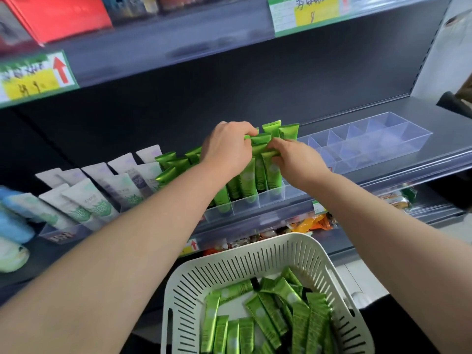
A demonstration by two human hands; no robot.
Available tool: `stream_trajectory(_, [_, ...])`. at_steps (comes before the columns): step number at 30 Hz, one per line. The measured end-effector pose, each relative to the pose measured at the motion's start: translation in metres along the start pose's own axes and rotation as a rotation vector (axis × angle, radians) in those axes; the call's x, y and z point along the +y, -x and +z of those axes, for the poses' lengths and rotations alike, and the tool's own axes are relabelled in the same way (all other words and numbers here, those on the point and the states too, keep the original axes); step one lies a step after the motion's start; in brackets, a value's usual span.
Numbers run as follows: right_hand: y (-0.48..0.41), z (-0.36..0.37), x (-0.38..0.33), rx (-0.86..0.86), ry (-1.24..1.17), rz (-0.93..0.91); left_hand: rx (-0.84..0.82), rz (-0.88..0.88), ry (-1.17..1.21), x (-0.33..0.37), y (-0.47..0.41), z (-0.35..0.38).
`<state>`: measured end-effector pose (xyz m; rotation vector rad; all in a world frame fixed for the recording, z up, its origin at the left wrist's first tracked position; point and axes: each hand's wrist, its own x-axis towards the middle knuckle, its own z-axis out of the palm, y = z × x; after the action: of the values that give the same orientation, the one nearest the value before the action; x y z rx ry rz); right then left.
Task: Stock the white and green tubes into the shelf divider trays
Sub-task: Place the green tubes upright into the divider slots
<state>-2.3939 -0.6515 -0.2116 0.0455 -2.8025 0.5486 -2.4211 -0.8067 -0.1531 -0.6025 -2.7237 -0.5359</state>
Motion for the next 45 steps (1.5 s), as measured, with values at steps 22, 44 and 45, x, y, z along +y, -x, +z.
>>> stream_trajectory(22, [0.11, 0.016, -0.026, 0.054, 0.294, -0.203, -0.009, 0.187, 0.05, -0.02, 0.114, 0.004])
stream_trajectory(44, [0.178, 0.19, 0.018, -0.784, 0.188, 0.246, -0.761, -0.405, 0.099, -0.125, 0.297, 0.174])
stream_trajectory(45, [0.177, 0.194, 0.017, -0.794, 0.174, 0.249, -0.775, -0.405, 0.097, -0.124, 0.298, 0.178])
